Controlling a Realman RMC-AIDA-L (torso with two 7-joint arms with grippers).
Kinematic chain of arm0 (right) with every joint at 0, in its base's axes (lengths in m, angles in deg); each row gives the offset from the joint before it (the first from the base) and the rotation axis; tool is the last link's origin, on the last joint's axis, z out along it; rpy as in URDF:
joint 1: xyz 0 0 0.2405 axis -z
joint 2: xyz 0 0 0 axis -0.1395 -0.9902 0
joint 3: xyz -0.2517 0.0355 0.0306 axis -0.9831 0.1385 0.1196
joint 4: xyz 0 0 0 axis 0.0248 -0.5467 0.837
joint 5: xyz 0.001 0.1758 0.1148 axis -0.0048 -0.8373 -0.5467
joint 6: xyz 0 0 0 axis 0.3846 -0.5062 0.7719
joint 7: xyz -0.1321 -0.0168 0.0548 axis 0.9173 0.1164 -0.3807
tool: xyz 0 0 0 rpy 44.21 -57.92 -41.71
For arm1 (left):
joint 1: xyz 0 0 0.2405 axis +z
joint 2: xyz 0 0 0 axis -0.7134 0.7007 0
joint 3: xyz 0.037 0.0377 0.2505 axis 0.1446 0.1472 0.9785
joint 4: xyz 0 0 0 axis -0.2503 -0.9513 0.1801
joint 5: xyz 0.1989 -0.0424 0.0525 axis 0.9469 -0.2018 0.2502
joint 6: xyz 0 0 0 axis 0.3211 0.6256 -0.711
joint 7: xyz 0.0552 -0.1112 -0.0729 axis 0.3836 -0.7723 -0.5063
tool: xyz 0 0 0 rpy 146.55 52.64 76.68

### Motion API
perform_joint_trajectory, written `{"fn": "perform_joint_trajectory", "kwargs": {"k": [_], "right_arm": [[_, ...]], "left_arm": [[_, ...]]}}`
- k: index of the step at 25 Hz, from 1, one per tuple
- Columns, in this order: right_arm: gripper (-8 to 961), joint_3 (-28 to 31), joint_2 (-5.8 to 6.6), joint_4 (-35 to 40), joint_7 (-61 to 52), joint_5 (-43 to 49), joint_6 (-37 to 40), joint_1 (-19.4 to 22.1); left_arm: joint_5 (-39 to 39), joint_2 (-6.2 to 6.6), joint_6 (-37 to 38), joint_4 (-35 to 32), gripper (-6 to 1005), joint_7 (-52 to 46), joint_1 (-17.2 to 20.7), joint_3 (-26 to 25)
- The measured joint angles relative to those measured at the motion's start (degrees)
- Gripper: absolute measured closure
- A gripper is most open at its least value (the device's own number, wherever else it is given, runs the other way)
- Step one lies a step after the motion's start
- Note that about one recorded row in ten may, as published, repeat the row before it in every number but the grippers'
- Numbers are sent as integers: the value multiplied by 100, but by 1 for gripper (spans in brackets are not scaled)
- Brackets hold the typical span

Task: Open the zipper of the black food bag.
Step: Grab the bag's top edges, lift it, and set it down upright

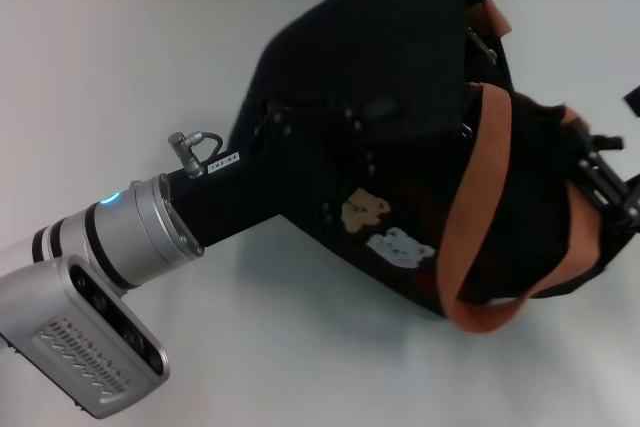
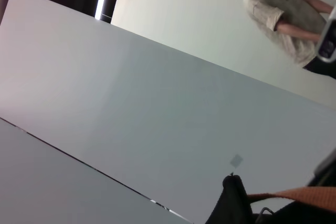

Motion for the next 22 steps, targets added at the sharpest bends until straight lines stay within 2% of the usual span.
{"fn": "perform_joint_trajectory", "kwargs": {"k": [5, 10, 12, 13, 14, 15, 17, 18, 19, 20, 22], "right_arm": [[124, -171, 23, 271, 43, 139, -82, 81], [124, -378, 15, 420, 27, 678, -605, 39], [124, -377, 1, 196, 20, 1018, -1011, -283], [123, -377, 1, 196, 20, 1018, -1011, -283], [123, -376, -5, 0, 30, 1136, -1333, -514], [123, -376, -5, 0, 30, 1136, -1333, -514], [123, -375, -17, -271, 36, 1259, -1900, -974], [123, -375, -17, -271, 36, 1259, -1900, -974], [123, -363, -20, -450, 41, 1350, -2272, -1289], [123, -363, -20, -450, 41, 1350, -2272, -1289], [124, -335, -21, -680, 151, 1431, -2730, -1706]], "left_arm": [[14, 0, -8, 6, 901, 55, 11, -9], [15, 0, 25, 1, 901, 65, -7, -30], [8, 2, 44, -2, 901, 67, -42, -34], [8, 2, 44, -2, 901, 67, -42, -34], [6, 2, 59, -2, 901, 68, -53, -30], [6, 4, 72, -2, 900, 68, -61, -19], [27, 5, 120, -3, 900, 118, -79, 11], [27, 5, 120, -3, 900, 118, -79, 11], [39, 5, 130, -1, 900, 155, -79, 14], [47, 6, 136, 11, 900, 213, -78, 14], [44, 6, 163, 69, 900, 336, -74, 14]]}}
